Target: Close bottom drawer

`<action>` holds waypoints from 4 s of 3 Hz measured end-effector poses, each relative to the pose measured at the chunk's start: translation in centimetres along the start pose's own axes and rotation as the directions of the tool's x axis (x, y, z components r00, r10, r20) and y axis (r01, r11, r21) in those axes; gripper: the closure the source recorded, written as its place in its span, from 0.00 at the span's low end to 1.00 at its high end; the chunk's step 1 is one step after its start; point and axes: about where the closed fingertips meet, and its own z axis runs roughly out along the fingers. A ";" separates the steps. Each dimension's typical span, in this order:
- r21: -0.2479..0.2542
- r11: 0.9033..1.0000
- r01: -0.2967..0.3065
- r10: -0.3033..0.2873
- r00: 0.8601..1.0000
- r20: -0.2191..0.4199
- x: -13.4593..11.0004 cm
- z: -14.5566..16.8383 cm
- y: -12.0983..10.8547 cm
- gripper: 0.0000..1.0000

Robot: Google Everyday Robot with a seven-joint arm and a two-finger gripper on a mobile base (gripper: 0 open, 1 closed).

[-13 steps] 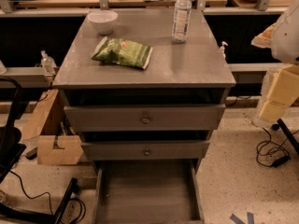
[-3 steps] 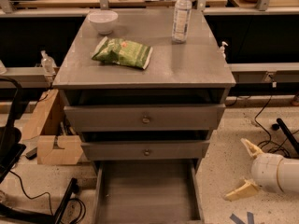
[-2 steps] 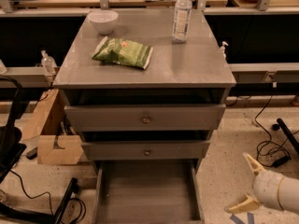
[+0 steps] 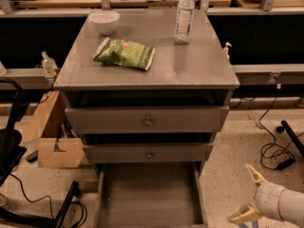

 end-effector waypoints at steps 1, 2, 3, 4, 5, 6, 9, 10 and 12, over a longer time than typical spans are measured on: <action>-0.045 0.999 -0.026 0.027 1.000 0.004 1.8 2.3 1.7 0.00; -0.082 0.995 -0.063 0.064 0.998 0.009 5.8 4.5 3.7 0.00; -0.127 0.986 -0.107 0.113 0.993 0.044 11.0 7.4 6.4 0.00; -0.174 0.976 -0.131 0.146 0.987 0.073 15.0 9.3 8.8 0.19; -0.226 0.963 -0.147 0.173 0.980 0.096 17.7 10.6 11.5 0.41; -0.295 0.943 -0.154 0.188 0.978 0.093 19.1 12.2 14.6 0.72; -0.392 0.893 -0.220 0.249 0.968 0.023 23.1 17.3 20.5 1.00; -0.400 0.889 -0.224 0.237 0.971 -0.019 24.9 20.3 21.8 1.00; -0.376 0.905 -0.198 0.208 0.978 -0.013 25.4 25.3 20.0 1.00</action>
Offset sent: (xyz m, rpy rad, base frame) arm -0.0462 -0.0005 -0.1800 0.1503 0.1667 0.0207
